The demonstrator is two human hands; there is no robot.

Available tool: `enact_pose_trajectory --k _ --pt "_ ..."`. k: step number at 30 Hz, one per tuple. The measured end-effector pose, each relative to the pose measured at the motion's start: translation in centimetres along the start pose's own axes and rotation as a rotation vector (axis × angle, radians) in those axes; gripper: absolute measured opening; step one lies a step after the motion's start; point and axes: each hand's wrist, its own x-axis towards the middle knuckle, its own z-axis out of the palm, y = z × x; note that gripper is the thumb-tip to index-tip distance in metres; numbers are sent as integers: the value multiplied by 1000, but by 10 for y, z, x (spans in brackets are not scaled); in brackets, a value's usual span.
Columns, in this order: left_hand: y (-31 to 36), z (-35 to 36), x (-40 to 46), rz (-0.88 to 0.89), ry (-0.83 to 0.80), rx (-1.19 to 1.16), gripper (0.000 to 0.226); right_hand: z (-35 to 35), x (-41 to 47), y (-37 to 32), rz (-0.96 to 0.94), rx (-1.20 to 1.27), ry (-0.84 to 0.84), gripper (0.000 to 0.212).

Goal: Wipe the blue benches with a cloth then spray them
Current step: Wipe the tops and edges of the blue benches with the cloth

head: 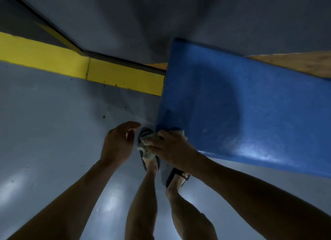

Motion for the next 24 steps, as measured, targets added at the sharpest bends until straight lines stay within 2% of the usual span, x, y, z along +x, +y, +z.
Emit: enact_pose_trajectory --k 4,6,9,14,20,24 --pt "8 5 -6 -25 -9 40 30 15 -37 9 -188 -163 -108 49" --pt "16 10 -8 -51 0 35 29 14 -62 21 -132 -152 -104 59" --pt "33 20 -13 -95 -3 24 29 21 -102 35 46 -19 -2 69" --pt "57 40 -23 -65 7 61 30 41 -171 47 319 140 208 50" --pt "62 49 -32 -76 8 97 40 49 -234 62 870 365 437 35" --pt "58 52 -28 -68 19 86 40 56 -221 55 1244 453 594 45"
